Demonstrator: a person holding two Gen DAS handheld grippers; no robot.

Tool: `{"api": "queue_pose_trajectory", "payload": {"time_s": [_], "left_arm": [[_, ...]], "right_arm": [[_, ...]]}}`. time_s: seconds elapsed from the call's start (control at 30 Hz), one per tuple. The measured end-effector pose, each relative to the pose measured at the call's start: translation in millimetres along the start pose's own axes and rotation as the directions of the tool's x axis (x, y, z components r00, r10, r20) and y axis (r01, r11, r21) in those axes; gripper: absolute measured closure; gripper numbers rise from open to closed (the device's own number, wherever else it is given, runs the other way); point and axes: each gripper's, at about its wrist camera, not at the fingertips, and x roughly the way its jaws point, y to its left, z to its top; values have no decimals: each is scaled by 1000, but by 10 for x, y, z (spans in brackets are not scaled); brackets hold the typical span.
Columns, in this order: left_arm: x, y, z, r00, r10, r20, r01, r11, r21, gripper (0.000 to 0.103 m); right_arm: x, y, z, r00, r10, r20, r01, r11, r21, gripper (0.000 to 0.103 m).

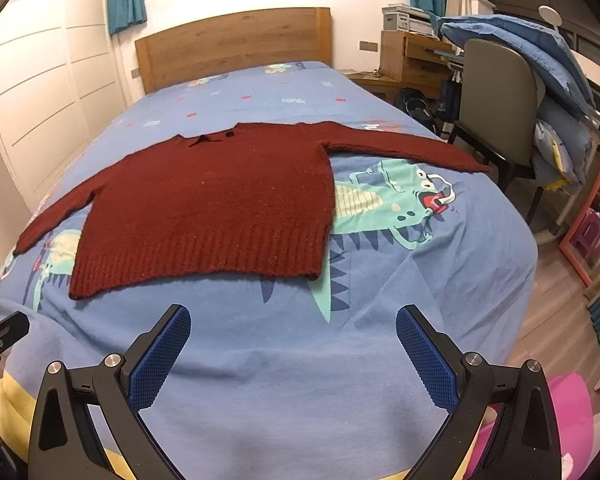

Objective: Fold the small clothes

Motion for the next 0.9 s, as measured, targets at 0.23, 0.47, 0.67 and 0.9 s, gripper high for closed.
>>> {"api": "queue_pose_trajectory", "payload": {"time_s": [0.23,0.47,0.67,0.9], "left_arm": [[98,47,19,1000,-1,-23,0,1000,-12,1],[180,72,30,999,2,-44,-2,1000,-13,1],[230,101,29,998,3,-59,-4,1000,-19,1],[256,102,58,998,5,-64,-6,1000,-21,1]], "right_arm": [[75,-3,20,1000,-13,-20,13,1000,-2,0],[135,9,35,999,-16,-36,16,1000,-6,0],[191,14,35,999,-12,-48,12,1000,-5,0],[245,-27,55,998,-9,-57,10,1000,9,0]]}}
